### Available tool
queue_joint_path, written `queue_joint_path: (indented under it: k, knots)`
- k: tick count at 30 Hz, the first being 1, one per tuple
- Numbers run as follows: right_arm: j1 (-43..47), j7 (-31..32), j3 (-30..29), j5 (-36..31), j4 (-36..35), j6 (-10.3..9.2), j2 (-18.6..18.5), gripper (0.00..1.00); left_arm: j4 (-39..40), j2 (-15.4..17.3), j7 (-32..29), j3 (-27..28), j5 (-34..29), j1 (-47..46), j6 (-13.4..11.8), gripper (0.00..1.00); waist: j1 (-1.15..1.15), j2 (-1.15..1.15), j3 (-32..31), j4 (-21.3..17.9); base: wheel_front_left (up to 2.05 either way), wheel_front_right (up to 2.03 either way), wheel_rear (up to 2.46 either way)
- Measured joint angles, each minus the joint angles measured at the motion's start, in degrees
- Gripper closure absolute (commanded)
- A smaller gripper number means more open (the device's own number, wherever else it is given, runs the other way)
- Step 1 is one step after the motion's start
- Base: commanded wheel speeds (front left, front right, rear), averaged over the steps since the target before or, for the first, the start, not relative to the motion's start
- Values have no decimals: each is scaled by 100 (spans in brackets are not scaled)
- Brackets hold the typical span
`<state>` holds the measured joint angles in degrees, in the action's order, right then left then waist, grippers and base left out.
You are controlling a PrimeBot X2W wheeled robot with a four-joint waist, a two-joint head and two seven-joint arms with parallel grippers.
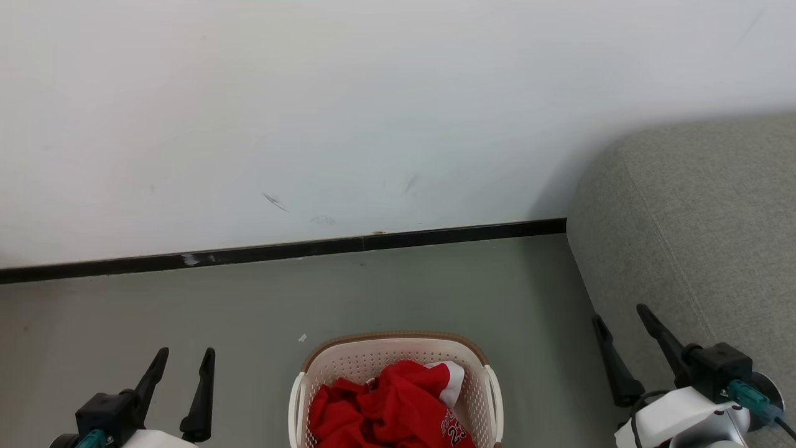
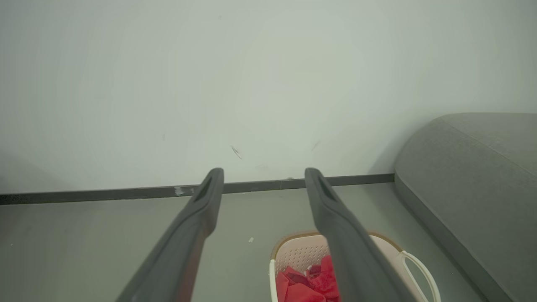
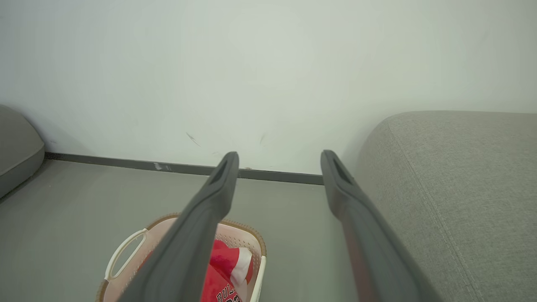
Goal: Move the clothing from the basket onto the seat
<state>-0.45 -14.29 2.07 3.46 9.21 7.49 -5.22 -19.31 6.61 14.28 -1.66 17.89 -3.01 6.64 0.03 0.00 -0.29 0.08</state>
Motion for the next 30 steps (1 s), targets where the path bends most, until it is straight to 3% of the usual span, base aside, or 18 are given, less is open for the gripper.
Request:
queue_joint_path:
  k: [30]
  knots:
    - [20,0,-120,-4,190,0,90,0,-265,-135,0,102,-88,0,15,0,-1,0,131,-55,0,0,0]
